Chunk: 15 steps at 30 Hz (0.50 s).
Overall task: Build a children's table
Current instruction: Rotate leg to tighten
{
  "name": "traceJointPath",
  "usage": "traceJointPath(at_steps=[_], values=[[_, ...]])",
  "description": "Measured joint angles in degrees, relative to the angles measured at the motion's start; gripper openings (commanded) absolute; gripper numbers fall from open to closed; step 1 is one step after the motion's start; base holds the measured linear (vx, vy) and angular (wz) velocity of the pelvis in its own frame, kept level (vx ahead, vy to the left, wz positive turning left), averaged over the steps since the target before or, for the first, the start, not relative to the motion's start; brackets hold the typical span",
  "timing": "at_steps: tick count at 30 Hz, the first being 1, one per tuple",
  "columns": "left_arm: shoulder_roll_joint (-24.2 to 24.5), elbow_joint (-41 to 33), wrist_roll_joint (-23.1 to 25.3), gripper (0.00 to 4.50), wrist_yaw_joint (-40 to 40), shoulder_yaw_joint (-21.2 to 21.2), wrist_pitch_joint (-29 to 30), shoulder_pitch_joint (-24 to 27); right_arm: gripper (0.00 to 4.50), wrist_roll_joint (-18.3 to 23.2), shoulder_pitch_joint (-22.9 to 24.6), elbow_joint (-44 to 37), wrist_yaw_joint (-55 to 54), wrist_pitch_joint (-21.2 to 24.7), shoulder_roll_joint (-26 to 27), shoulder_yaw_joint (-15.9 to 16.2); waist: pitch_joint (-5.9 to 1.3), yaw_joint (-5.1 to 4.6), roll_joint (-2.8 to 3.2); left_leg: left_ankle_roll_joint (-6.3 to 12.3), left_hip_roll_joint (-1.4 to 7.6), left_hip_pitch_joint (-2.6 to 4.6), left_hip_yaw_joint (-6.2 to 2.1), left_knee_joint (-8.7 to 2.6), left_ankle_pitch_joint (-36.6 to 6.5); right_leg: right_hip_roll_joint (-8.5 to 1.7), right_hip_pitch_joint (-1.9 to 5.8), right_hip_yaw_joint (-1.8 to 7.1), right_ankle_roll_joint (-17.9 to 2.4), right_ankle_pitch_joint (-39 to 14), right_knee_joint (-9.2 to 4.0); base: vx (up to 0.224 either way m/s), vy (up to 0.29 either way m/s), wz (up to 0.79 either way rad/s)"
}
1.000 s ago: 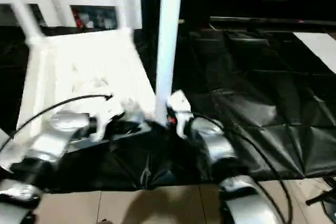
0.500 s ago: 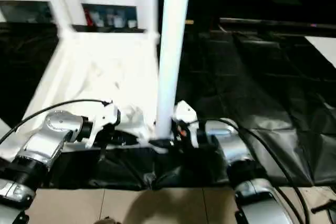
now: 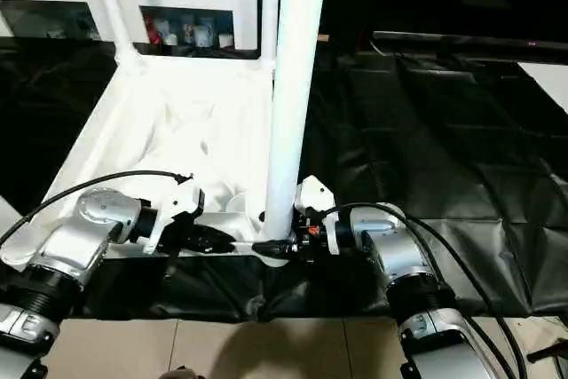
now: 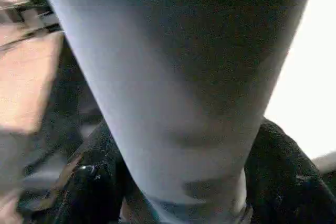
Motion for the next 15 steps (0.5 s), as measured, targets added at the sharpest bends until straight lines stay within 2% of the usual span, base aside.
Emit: traceJointPath(at_steps=[2, 3, 5, 11, 12, 14, 15], values=[[-1.1, 0.1, 0.6, 0.0, 3.1, 0.4, 0.6, 0.0, 2.59, -0.1, -0.4, 1.4, -5.1, 0.0, 1.2, -1.0, -0.02, -0.63, -0.01, -0.1, 0.0, 0.02, 0.0, -0.03, 0.1, 0.0, 0.05, 0.01, 0.2, -0.1, -0.07, 0.0, 0.0, 0.0], [-2.2, 0.3, 1.7, 0.0, 6.1, 1.0, 1.2, -0.1, 2.59, -0.1, -1.1, 3.1, -10.7, 0.2, 3.4, -2.8, -0.03, -1.31, -0.03, -0.14, 0.0, 0.11, -0.01, -0.02, 0.1, 0.0, 0.07, 0.02, 0.3, -0.1, -0.04, 0.0, 0.0, 0.0], [-3.7, 0.7, 2.6, 0.0, 10.1, 1.5, 2.2, -0.5, 2.59, -0.6, -2.1, 4.8, -17.9, 0.1, 5.7, -4.3, -0.03, -2.01, 0.03, -0.19, 0.0, 0.14, -0.02, -0.03, 0.1, 0.0, 0.04, 0.02, 0.2, -0.1, -0.06, 0.0, 0.0, 0.0], [-7.5, 2.1, 4.6, 0.0, 18.9, 2.0, 3.6, -1.9, 2.59, -1.2, -5.4, 8.9, -33.5, 0.6, 10.5, -7.5, -0.11, -2.69, 0.19, -0.19, -0.04, 0.46, -0.01, -0.22, 0.1, 0.0, 0.03, 0.04, -0.1, 0.1, -0.05, 0.0, 0.0, 0.0], [-7.7, 2.1, 4.7, 0.0, 19.2, 2.0, 3.6, -2.0, 2.94, -1.2, -5.4, 8.9, -33.8, 0.4, 10.6, -7.7, -0.12, -2.65, 0.2, -0.19, -0.06, 0.45, -0.01, -0.31, 0.1, 0.01, 0.03, 0.05, -0.1, 0.1, -0.07, 0.0, 0.0, 0.0], [-7.7, 2.1, 4.7, 0.0, 19.1, 2.1, 3.6, -2.0, 2.94, -1.2, -5.4, 8.8, -33.8, 0.3, 10.6, -7.7, -0.12, -2.63, 0.22, -0.19, -0.05, 0.42, -0.01, -0.47, 0.1, 0.02, 0.01, 0.03, -0.1, 0.1, -0.12, 0.0, 0.0, 0.0], [-7.7, 2.1, 4.7, 0.0, 19.0, 2.1, 3.5, -2.0, 3.17, -1.1, -5.4, 8.7, -33.7, 0.3, 10.6, -7.8, -0.13, -2.63, 0.22, -0.19, -0.05, 0.37, -0.01, -0.51, 0.1, 0.03, 0.0, 0.02, 0.0, 0.1, -0.11, 0.0, 0.0, 0.0]])
